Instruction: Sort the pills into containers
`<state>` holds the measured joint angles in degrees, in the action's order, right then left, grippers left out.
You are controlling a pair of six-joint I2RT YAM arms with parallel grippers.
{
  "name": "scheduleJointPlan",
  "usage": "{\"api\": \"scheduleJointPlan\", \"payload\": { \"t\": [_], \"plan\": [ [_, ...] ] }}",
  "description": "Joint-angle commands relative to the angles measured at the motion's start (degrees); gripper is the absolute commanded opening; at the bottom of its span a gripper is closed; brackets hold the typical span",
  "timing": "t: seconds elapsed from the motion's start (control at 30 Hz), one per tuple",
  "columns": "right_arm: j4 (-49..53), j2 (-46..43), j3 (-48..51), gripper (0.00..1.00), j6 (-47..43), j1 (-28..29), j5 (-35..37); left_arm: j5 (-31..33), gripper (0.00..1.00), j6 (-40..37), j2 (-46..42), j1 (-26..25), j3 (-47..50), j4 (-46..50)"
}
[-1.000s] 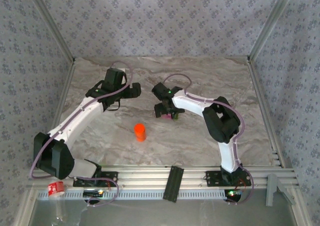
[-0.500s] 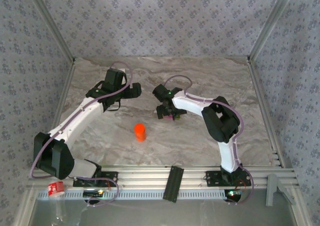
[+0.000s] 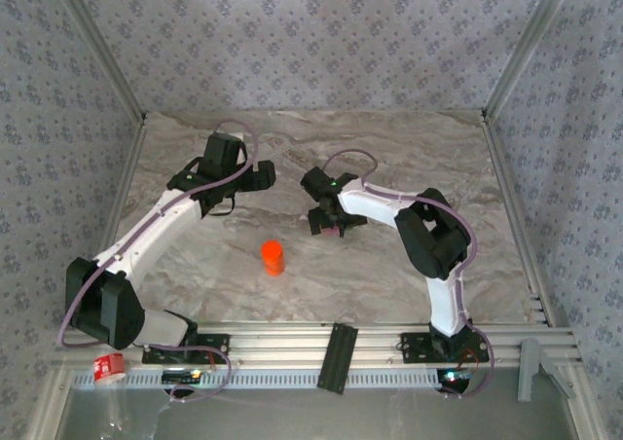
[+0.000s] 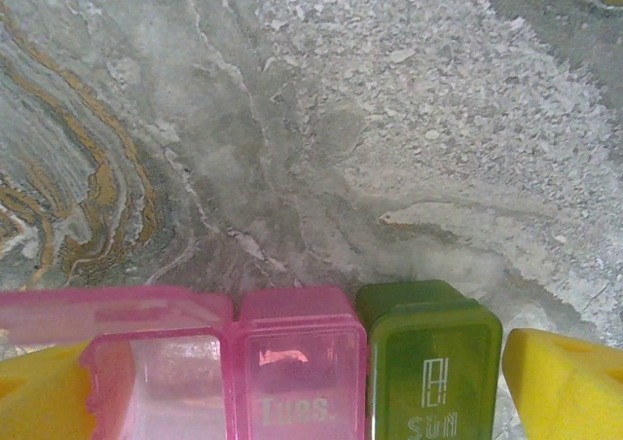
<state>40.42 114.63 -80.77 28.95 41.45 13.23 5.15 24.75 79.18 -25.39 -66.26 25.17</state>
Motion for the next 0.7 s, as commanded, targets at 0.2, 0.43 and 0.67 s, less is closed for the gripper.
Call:
{"api": "scheduleJointPlan", "payload": {
  "t": [0.2,0.43,0.67],
  "plan": [
    [-0.24,-0.01,-1.56,1.0,-0.08,-1.69,-1.11,-1.28,1.0,0.69,-1.55,0.25,0.7,-1.44],
    [-1.29,-1.23,-0.59,1.0,-0.55,-1.68,-1.88,-1.28,1.0,1.0,-2.09,0.29,0.96,-1.54],
    [-2.58,-8.9,0.67,1.0,-1.57,-0.26,-1.82,1.97,1.0,2.71,-4.73,0.74,2.33,-1.95]
  ]
}}
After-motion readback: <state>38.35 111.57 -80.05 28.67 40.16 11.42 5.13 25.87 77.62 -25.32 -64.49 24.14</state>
